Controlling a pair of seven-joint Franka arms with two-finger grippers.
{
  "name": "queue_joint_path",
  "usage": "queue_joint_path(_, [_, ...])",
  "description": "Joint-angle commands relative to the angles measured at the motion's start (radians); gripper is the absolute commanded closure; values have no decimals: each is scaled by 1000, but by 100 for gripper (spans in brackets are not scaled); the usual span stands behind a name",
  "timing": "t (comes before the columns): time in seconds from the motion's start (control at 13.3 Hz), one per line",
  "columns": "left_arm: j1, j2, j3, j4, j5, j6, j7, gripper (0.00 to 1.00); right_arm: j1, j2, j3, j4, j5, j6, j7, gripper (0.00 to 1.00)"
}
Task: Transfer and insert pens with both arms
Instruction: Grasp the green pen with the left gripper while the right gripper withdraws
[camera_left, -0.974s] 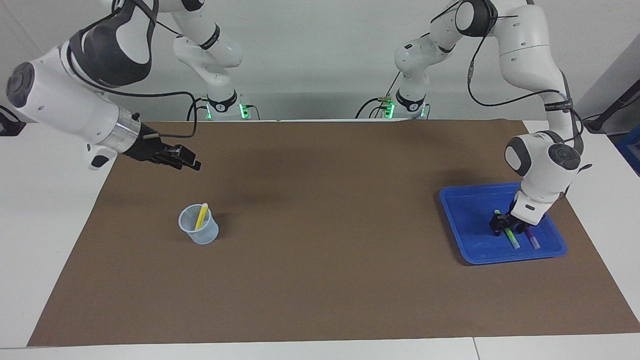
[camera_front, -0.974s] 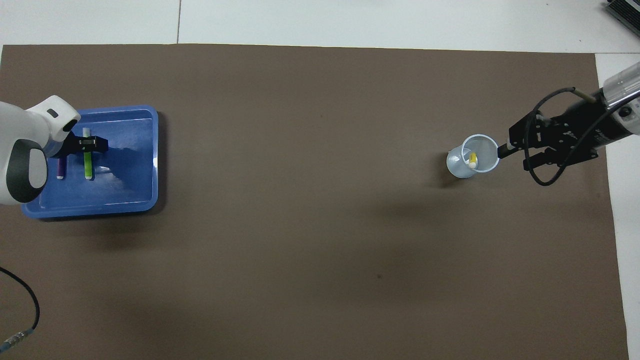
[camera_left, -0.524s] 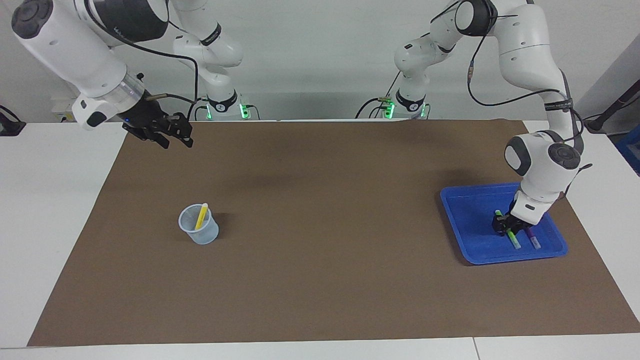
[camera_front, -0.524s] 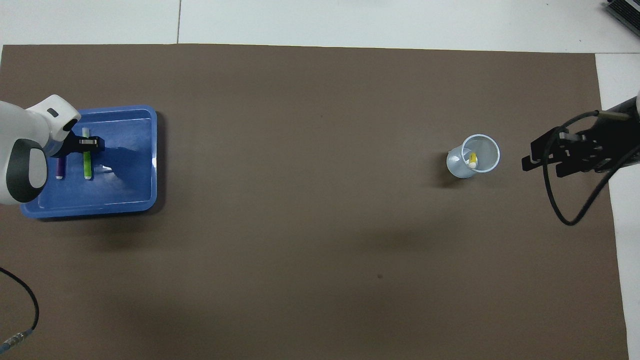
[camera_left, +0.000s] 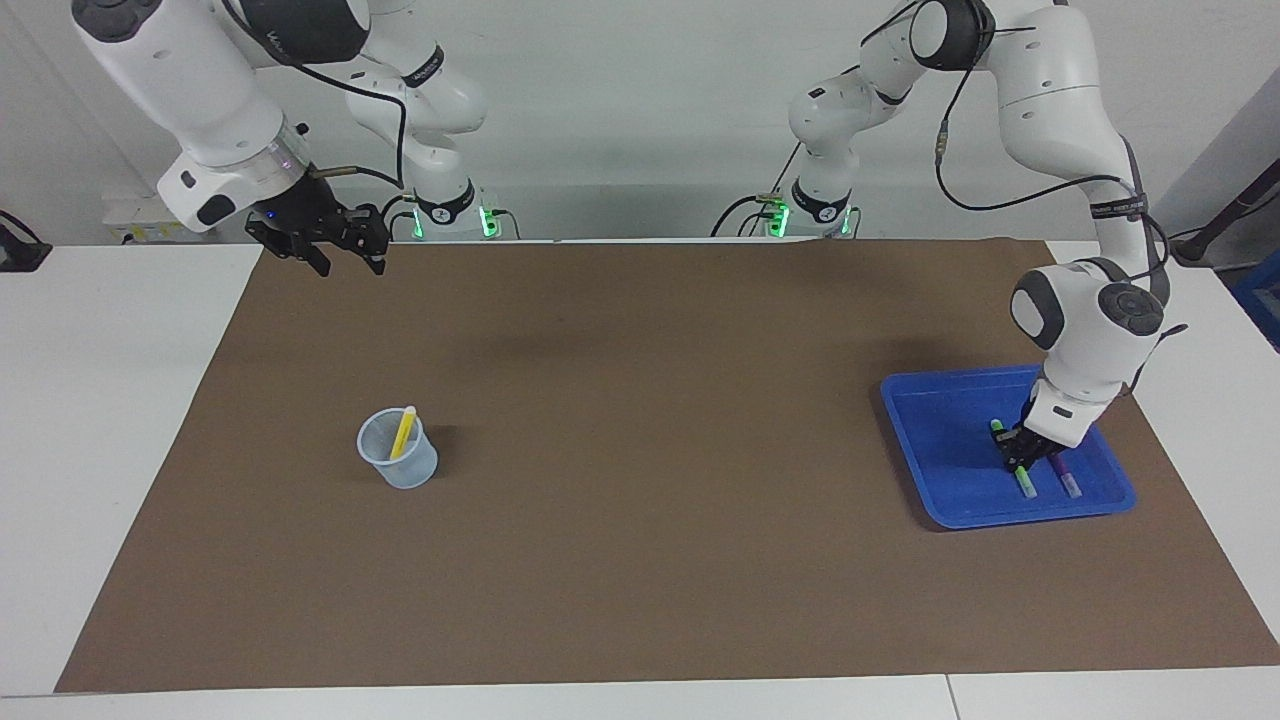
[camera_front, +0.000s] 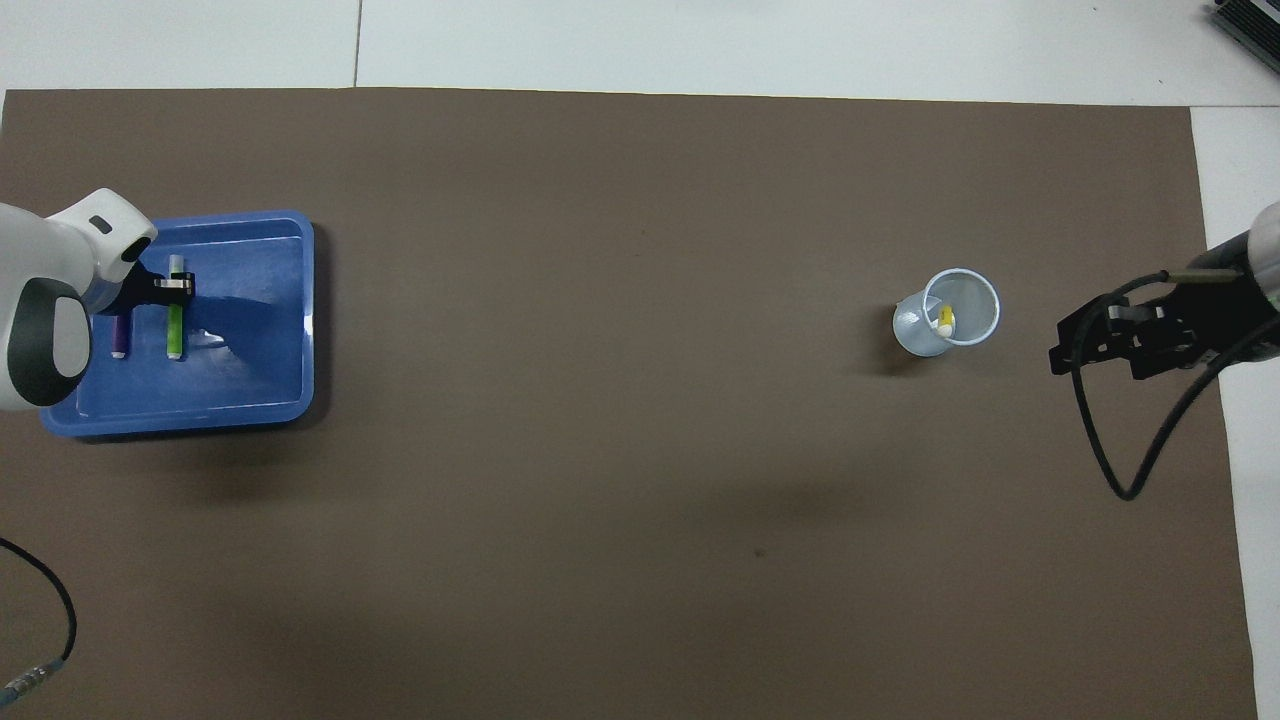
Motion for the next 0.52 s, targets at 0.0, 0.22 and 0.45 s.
queue_joint_path(0.0, [0, 5, -5, -9, 6, -21, -38, 100, -4, -54, 6, -76, -24, 30, -24, 21])
queue_joint_path(0.22, [-27, 10, -9, 61, -31, -119, -78, 100, -18, -72, 0, -109, -23, 42, -60, 11])
queue_joint_path(0.45, [-38, 7, -9, 96, -97, -173, -96, 100, -39, -89, 0, -140, -18, 42, -69, 10])
